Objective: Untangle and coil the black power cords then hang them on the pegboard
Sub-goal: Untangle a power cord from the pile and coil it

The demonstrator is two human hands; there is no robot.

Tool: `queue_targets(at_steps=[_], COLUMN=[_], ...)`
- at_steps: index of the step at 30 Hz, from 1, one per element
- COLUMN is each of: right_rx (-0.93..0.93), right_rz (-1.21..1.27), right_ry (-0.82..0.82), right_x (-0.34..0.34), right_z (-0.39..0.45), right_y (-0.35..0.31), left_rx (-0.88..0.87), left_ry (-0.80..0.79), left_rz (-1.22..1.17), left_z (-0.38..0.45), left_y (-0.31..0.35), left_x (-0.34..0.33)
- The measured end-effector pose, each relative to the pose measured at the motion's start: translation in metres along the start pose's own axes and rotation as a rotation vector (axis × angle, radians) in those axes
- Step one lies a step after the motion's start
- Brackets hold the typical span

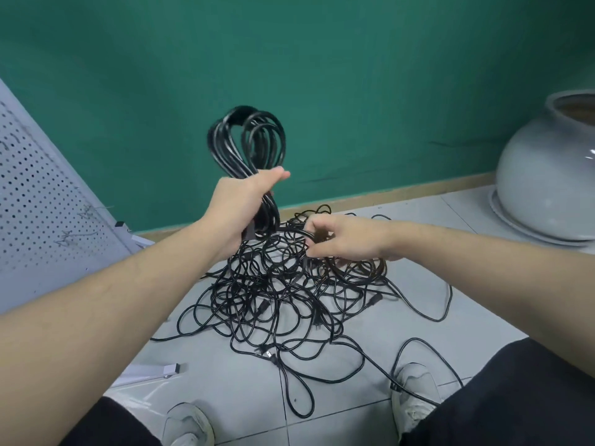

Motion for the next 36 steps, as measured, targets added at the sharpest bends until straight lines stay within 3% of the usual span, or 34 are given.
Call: queue_targets(at_steps=[5,8,13,18,20,23,25,26,29,33,36], right_rx=[-0.179,-0.151,0.024,0.145,0.238,0.394,0.299,0.224,0.022,-0.073,-0.058], right_rz=[-0.290,-0.474,-0.546,-0.635,-0.429,-0.200,-0.210,-0.337,-0.596,-0.439,-0.528], right_ry=[-0.069,-0.071,0.251,0.286,0.356,0.598,0.588,0.520,0.300,0.531,0.523], right_x=[0.006,0.018,0.046,0.042,0.049,0.071,0.077,0.073,0.055,0.066,0.062], right_z=[0.000,-0.006,-0.012,-0.018,-0.021,-0.034,-0.030,-0.024,-0.003,0.009,0.015], right_y=[0.010,0.010,-0.009,-0.017,-0.019,-0.023,-0.010,-0.002,0.025,0.028,0.030], left_rx=[-0.089,-0.087,-0.030,-0.007,-0.030,-0.021,0.030,0.045,0.033,-0.047,-0.054], left_ry=[-0.111,-0.189,-0.365,-0.468,-0.390,-0.206,-0.103,-0.067,-0.111,-0.229,-0.187], left_rz=[0.259,0.374,0.589,0.714,0.697,0.502,0.310,0.248,0.220,0.218,0.197], left_z=[-0.003,-0.003,-0.008,-0.011,-0.009,-0.003,0.001,0.003,0.004,-0.003,0.000], left_y=[-0.002,-0.005,-0.015,-0.017,-0.016,-0.019,-0.022,-0.023,-0.025,-0.021,-0.016], left_x=[-0.013,-0.016,-0.023,-0.029,-0.024,-0.009,0.003,0.009,0.011,-0.004,-0.002])
Point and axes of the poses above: each hand's wrist, its own z-axis towards the middle knuckle, its own x-axis out of the back of the hand, y = z × x, the point moved 6 cm from there along z, towards the middle knuckle, and after that the axes turned 7 degrees about -x, right-handed, at the moved point
